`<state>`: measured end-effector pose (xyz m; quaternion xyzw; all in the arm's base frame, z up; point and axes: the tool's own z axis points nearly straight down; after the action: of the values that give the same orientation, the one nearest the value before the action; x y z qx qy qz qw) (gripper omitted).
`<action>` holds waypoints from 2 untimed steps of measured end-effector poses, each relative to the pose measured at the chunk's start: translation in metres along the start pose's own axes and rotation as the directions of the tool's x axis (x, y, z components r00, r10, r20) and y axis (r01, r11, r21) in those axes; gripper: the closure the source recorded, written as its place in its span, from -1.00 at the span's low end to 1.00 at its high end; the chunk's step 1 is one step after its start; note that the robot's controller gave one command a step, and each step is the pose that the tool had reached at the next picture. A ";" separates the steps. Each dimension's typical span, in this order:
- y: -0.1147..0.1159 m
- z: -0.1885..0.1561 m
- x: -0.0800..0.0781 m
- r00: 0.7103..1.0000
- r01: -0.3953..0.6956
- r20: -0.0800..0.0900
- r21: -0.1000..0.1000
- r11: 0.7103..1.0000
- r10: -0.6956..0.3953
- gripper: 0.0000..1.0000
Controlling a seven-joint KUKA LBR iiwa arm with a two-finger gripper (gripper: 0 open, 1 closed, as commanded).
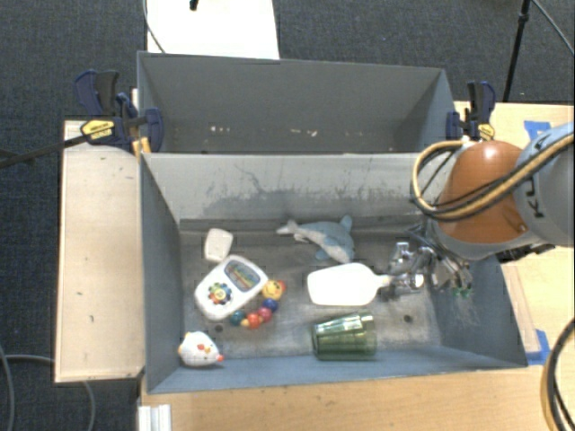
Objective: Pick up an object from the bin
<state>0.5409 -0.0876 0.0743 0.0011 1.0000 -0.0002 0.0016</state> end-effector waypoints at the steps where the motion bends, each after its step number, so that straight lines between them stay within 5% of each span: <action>1: 0.000 -0.008 0.000 1.000 0.000 -0.002 0.000 1.000 0.000 1.00; 2: 0.000 -0.014 0.000 1.000 0.001 0.000 0.000 1.000 -0.001 1.00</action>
Offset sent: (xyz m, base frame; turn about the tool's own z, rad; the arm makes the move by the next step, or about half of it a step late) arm 0.0000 0.0001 0.0226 0.0000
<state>0.5411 -0.0875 0.0880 0.0007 1.0000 -0.0002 0.0018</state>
